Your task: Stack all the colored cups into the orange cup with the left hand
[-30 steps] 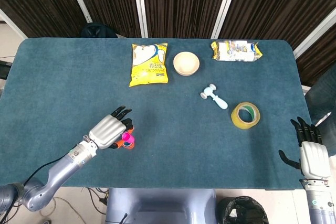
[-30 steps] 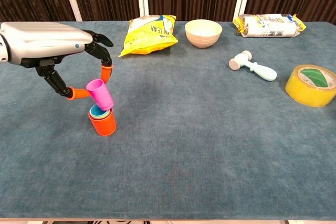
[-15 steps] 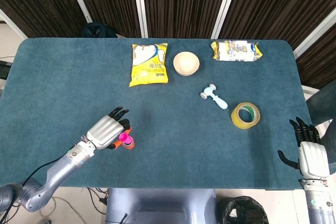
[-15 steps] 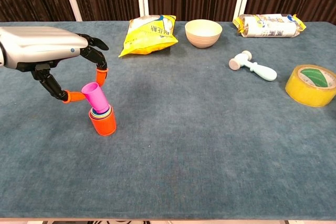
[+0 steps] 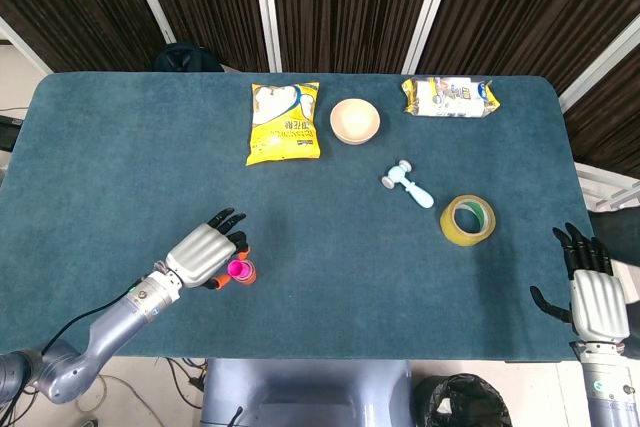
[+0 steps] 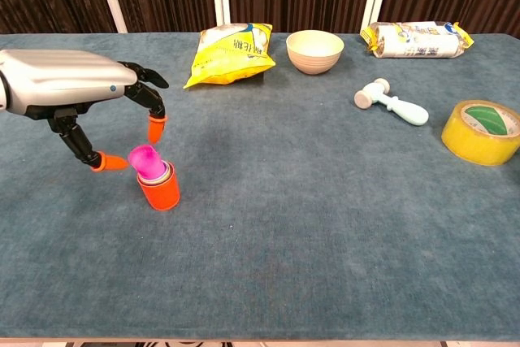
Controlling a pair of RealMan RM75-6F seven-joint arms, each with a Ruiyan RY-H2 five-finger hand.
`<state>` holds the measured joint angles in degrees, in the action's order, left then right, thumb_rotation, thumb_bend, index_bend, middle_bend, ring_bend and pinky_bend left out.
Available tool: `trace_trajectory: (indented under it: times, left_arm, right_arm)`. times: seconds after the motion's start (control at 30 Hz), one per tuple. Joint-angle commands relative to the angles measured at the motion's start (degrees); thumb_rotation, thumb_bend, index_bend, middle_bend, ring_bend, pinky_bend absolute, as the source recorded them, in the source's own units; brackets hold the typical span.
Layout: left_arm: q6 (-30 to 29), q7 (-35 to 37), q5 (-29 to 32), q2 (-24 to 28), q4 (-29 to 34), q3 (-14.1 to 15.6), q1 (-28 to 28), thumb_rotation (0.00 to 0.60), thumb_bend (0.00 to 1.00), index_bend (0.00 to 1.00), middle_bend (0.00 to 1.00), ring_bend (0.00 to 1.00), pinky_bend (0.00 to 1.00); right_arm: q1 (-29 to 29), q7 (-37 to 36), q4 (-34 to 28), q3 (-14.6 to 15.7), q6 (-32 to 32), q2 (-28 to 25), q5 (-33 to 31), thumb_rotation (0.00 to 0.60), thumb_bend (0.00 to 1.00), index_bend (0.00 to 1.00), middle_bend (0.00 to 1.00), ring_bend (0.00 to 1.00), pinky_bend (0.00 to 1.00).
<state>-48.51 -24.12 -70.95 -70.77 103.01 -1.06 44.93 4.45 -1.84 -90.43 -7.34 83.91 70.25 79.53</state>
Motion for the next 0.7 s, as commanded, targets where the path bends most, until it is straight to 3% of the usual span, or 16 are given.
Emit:
trace_trajectory:
  times: [0.03, 0.3, 0.53, 0.7]
  left_arm:
    - [-0.09, -0.34, 0.15, 0.16, 0.19, -0.06, 0.10, 0.600, 0.20, 0.22, 0.25, 0.00, 0.01]
    - [-6.54, -0.45, -2.18, 1.88, 1.23, -0.54, -2.57, 0.600, 0.20, 0.17, 0.24, 0.00, 0.01]
    - [-25.26, 0.15, -9.51, 3.82, 1.10, 2.05, -13.50, 0.600, 0.20, 0.15, 0.21, 0.00, 0.01]
    - [-36.44, 1.93, -10.81, 3.87, -0.35, 4.57, -22.23, 0.600, 0.20, 0.13, 0.18, 0.00, 0.01]
  right_arm:
    - [-0.03, 0.01, -0.03, -0.02, 0.05, -0.03, -0.03, 0.600, 0.32, 0.09, 0.04, 0.10, 0.00]
    - [-0.02, -0.01, -0.16, -0.08, 0.05, -0.12, -0.08, 0.600, 0.32, 0.09, 0.04, 0.10, 0.00]
    - [0.03, 0.48, -0.16, 0.19, -0.05, 0.10, 0.20, 0.600, 0.32, 0.09, 0.04, 0.10, 0.00]
    - [0.18, 0.96, -0.16, 0.66, -0.39, 0.15, 0.77, 0.600, 0.32, 0.09, 0.04, 0.10, 0.00]
